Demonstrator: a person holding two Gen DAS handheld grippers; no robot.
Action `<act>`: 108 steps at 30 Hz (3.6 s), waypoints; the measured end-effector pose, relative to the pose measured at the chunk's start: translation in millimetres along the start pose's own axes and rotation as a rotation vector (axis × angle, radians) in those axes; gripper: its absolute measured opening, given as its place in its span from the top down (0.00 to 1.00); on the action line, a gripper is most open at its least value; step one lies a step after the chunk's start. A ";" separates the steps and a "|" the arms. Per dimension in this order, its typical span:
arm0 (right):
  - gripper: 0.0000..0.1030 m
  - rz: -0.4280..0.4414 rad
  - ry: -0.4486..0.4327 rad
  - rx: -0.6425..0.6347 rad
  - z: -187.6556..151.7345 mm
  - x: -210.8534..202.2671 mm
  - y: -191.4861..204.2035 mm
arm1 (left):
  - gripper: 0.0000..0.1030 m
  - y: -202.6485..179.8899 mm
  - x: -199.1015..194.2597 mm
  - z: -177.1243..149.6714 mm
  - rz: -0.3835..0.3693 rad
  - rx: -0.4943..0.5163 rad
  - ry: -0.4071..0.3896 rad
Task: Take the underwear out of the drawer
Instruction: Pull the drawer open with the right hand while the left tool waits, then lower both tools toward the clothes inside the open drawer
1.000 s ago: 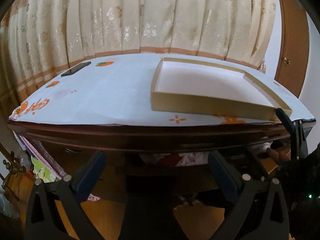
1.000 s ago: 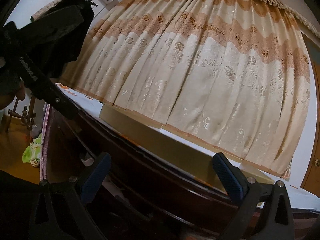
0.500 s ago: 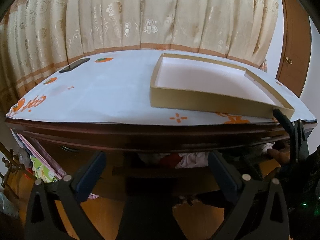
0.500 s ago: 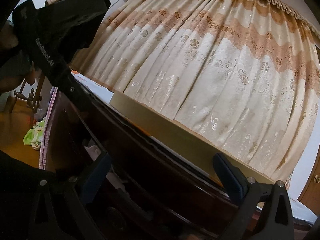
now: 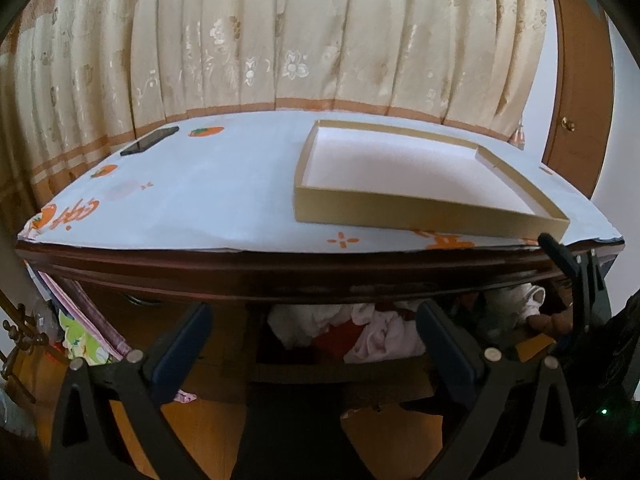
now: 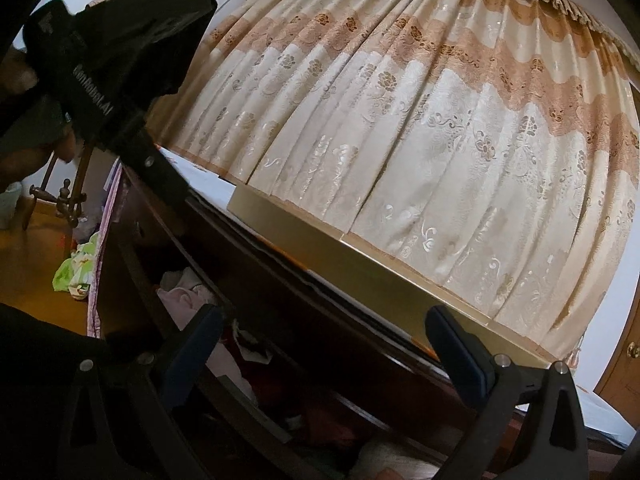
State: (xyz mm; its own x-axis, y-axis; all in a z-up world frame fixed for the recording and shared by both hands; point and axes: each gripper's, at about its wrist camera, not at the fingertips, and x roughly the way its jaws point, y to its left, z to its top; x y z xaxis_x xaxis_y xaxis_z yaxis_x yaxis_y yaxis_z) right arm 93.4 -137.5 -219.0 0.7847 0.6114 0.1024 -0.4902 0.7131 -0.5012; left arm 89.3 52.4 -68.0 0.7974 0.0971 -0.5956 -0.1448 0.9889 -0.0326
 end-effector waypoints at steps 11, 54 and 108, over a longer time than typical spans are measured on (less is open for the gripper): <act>0.01 0.022 0.021 -0.001 4.7 -18.3 4.4 | 0.00 0.0 -22.3 2.4 -0.014 0.006 -0.036; 0.01 0.095 0.139 0.067 25.2 -76.8 13.5 | 0.00 -2.4 -70.7 -1.8 -0.029 0.055 -0.109; 0.00 0.214 0.463 0.343 26.7 -51.6 -36.9 | 0.00 -21.9 23.2 -27.0 -0.233 0.499 0.308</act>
State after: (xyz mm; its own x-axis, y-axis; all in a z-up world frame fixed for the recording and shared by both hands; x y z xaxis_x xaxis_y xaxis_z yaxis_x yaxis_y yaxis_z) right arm 60.9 -186.2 -182.8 0.7010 0.5952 -0.3927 -0.6887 0.7079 -0.1564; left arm 95.2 30.0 -102.8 0.5590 -0.0899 -0.8243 0.3624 0.9206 0.1453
